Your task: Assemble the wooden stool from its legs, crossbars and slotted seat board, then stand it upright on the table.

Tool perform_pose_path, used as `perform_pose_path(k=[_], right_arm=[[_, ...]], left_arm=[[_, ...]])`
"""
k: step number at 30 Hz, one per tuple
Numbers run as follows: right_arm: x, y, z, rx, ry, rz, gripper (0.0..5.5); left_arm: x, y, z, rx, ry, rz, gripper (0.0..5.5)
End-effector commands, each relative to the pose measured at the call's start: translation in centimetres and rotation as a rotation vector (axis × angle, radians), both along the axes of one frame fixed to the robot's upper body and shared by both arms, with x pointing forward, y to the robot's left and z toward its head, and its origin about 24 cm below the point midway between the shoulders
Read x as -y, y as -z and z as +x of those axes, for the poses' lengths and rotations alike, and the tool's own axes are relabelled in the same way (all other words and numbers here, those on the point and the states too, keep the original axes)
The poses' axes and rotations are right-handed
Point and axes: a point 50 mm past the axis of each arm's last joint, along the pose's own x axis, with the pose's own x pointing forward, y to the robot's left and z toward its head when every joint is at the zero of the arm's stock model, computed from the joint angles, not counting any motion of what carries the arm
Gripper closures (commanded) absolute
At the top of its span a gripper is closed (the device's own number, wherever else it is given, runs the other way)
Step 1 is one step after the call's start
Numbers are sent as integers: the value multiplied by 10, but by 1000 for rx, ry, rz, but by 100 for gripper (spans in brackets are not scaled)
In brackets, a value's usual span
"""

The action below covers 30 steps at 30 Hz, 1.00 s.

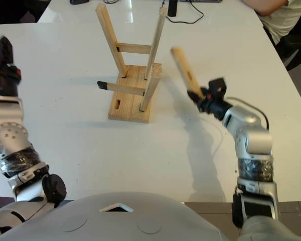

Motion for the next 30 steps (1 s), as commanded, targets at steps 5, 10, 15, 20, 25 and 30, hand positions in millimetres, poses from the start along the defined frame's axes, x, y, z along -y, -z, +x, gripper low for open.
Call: perform_pose_path(k=[5,10,15,20,25,30], right_arm=[[-78,-123,-26,316,-823,428,341],[-81,-137,-45,284,-1028,405,341],[-78,-138,-53,258,-1082,379,341],[-78,-130,-59,224,-1116,336,341],[-81,-120,-64,192,-1149,267,341],[-81,-113,-65,179,-1145,229,341]], left_arm=[[102,-74,-24,333,710,152,117],[128,-83,-39,390,970,203,175],[137,-88,-50,410,1113,248,187],[151,-87,-55,390,1238,283,187],[156,-85,-56,381,1295,311,187],[156,-83,-59,371,1313,332,234]])
